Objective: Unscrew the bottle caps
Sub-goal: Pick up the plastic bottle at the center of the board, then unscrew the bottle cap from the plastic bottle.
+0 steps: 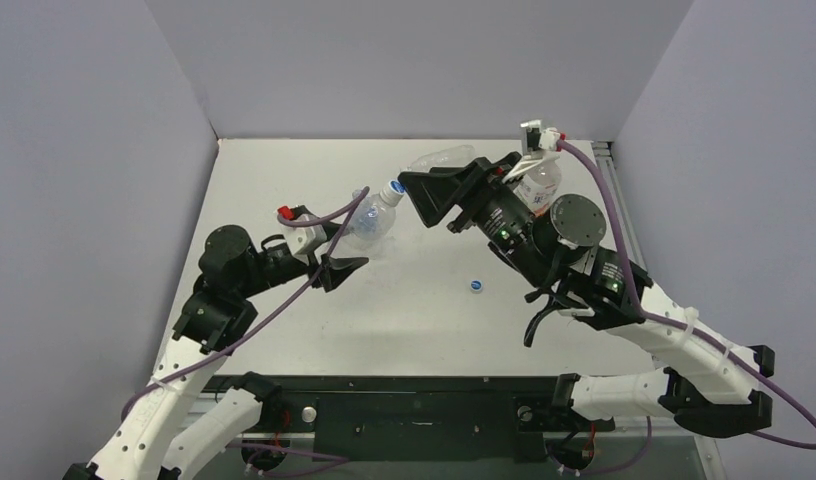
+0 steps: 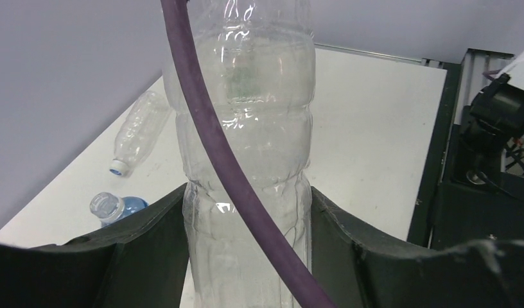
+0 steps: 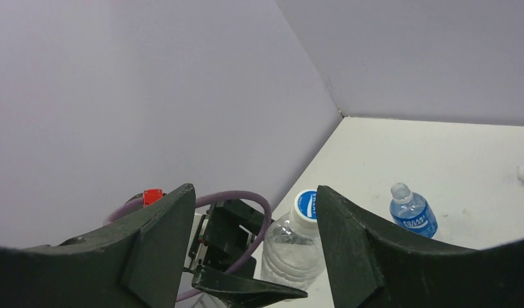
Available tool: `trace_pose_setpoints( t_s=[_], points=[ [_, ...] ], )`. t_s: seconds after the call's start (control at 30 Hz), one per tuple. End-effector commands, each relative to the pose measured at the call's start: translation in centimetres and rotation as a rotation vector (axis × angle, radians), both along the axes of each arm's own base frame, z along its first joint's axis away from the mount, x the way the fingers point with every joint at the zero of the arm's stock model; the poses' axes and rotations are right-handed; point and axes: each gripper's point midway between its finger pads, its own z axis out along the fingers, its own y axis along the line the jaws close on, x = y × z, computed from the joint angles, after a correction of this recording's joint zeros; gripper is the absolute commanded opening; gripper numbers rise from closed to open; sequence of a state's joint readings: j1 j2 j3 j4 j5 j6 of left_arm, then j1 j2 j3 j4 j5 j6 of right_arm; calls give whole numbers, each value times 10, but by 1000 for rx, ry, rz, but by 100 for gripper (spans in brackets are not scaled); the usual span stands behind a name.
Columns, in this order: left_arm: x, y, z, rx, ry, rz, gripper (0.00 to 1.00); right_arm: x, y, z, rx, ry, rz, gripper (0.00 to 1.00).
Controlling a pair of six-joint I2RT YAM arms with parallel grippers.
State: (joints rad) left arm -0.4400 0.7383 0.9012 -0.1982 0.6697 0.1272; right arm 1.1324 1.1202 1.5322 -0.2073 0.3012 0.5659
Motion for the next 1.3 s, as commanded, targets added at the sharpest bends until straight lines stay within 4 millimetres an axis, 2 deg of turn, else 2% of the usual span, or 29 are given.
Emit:
trace_pose_setpoints(
  t_s=[0.0, 0.17, 0.4, 0.67, 0.9, 1.13, 1.27],
  points=[
    [31, 14, 19, -36, -117, 171, 5, 16, 15, -31, -98, 84, -63, 62],
    [28, 16, 21, -46, -149, 179, 4, 25, 26, -39, -136, 86, -85, 58],
    [22, 18, 19, -41, -169, 173, 4, 31, 32, -42, -143, 84, -101, 50],
    [20, 17, 12, -36, -155, 165, 3, 30, 37, -34, -98, 66, -63, 46],
    [20, 17, 12, -43, -154, 169, 3, 30, 42, -38, -81, 77, -45, 33],
    [20, 16, 15, -56, -151, 168, 3, 32, 45, -46, -85, 92, -33, 32],
    [20, 17, 16, -60, -150, 173, 3, 32, 47, -47, -89, 91, -28, 36]
  ],
)
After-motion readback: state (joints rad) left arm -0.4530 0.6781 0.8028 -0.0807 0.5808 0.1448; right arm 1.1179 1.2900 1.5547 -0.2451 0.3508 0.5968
